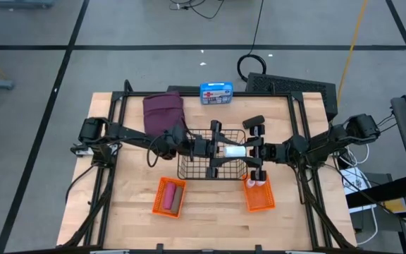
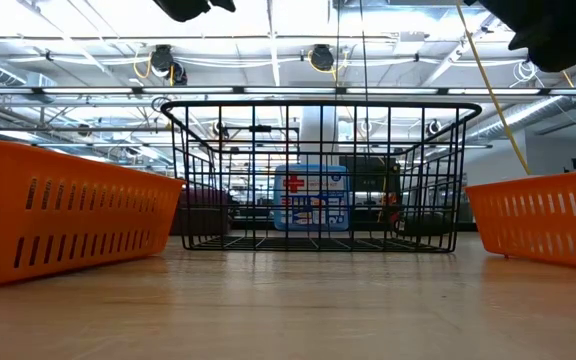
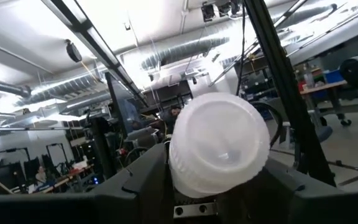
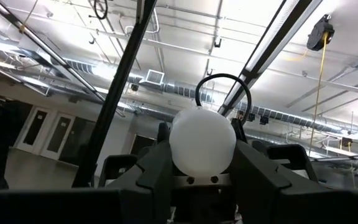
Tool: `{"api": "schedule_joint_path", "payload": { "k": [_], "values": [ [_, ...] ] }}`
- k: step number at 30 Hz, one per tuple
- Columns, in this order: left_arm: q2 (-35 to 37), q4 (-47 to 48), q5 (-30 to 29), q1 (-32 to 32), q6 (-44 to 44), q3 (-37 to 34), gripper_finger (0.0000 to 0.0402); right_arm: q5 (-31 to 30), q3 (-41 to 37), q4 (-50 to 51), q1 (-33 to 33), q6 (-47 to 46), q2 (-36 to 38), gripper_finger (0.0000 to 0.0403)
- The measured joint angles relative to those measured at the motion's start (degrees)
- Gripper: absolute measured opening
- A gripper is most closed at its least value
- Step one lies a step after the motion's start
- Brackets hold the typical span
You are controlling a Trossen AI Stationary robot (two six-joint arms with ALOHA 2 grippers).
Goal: Pick & Place Medicine items
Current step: Put the white pill bottle into the right orange basket
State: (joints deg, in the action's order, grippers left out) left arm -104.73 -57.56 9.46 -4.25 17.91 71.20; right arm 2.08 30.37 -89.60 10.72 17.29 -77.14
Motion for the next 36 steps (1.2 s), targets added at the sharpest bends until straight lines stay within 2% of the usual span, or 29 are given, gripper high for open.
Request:
{"api": "schedule_joint_path", "payload": {
  "k": [6,8,11,15,21,25,28,33,36],
  "values": [
    [0.02,0.06,-0.34,0.0,-2.79,0.0,0.0137,0.81,0.0,0.61,-0.02,0.07,0.11,0.0115],
    [0.28,0.28,-0.94,-0.02,-4.95,0.0,0.0136,0.92,-0.06,0.72,-0.02,0.05,0.11,0.0115],
    [1.32,2.82,-1.81,-0.02,-7.74,0.0,0.0136,0.3,-0.37,1.14,-0.02,-0.17,0.15,0.0136],
    [5.65,16.3,-3.54,-0.01,-9.34,0.0,0.0136,-2.55,-1.96,2.46,0.17,-1.32,0.15,0.0173],
    [13.13,42.72,-13.35,-0.44,-12.66,0.0,0.0136,-6.16,-5.29,9.85,-0.17,-4.36,2.35,0.0203],
    [13.96,54.64,-16.91,-0.06,-15.96,-0.1,0.0135,-9.87,-5.45,24.49,-0.37,-6.25,6.63,0.0208],
    [13.36,60.83,-18.25,-0.18,-18.26,-0.11,0.0135,-11.1,-2.01,39.29,-1.16,-8.55,10.77,0.0205],
    [10.85,63.73,-18.78,-0.04,-19.68,-0.15,0.0135,-11.06,11.81,72.4,-3.19,-12.4,14.31,0.0202],
    [9.39,64.27,-18.64,-0.14,-19.6,-0.13,0.0135,-10.97,21.03,86.32,-4.57,-14.81,12.51,0.0206]
  ]
}}
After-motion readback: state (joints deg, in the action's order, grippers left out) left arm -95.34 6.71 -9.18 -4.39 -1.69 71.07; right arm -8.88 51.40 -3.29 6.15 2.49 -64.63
